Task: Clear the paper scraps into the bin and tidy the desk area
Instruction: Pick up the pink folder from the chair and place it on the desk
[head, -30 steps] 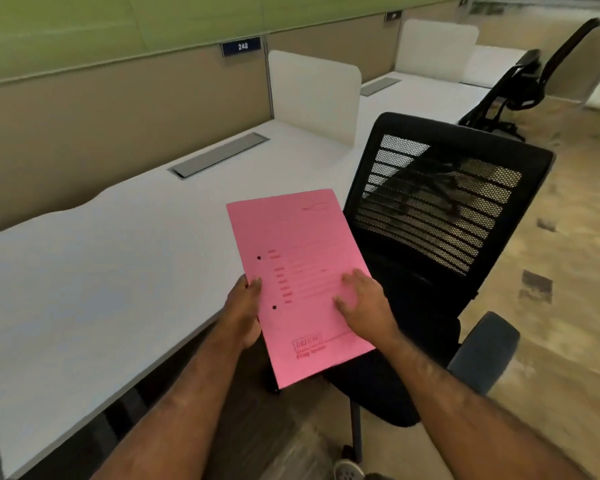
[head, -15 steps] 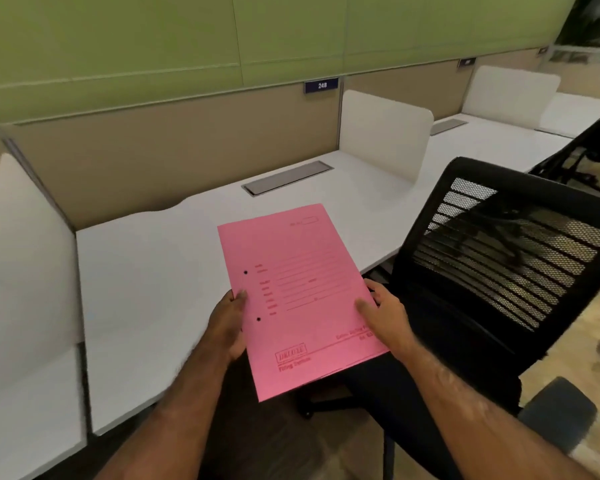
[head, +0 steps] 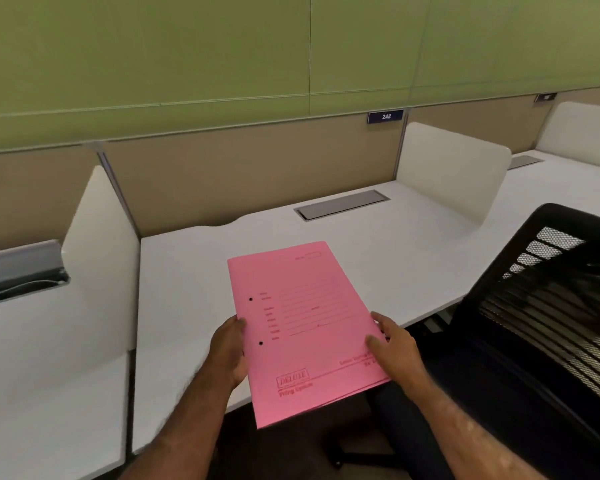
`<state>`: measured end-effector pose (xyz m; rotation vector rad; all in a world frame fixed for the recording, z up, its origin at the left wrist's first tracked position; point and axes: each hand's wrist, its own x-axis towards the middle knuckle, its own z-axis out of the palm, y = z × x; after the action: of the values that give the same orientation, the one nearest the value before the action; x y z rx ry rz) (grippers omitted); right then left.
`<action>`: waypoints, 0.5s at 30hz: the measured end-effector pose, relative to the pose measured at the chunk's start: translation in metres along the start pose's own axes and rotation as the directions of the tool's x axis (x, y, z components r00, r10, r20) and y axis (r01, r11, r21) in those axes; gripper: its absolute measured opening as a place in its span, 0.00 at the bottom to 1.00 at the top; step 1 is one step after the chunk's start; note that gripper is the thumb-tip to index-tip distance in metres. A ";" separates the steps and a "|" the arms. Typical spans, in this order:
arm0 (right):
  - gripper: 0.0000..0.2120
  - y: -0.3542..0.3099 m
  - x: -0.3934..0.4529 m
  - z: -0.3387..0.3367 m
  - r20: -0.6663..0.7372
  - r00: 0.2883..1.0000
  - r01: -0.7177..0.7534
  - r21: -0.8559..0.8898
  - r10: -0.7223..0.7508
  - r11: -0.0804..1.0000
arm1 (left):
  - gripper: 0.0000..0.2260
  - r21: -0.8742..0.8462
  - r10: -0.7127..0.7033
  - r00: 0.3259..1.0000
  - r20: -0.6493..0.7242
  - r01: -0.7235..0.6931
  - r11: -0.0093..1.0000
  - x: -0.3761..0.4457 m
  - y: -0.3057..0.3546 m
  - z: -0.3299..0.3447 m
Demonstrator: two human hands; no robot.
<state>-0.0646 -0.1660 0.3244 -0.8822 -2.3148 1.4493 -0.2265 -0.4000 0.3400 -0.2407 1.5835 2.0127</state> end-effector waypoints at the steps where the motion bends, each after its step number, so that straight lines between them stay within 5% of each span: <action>1: 0.24 -0.003 0.009 0.004 0.010 1.000 0.006 0.001 -0.006 1.000 | 0.11 -0.007 -0.001 1.000 -0.009 0.001 1.000 0.006 0.004 0.000; 15: 0.21 -0.028 0.222 0.072 0.065 0.997 -0.044 0.102 0.038 0.994 | 0.15 0.065 0.003 1.000 -0.025 -0.001 0.998 0.200 0.078 0.022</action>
<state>-0.2844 -0.0886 0.2966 -0.8722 -2.2545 1.6204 -0.4281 -0.3274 0.3181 -0.2401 1.6618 1.9633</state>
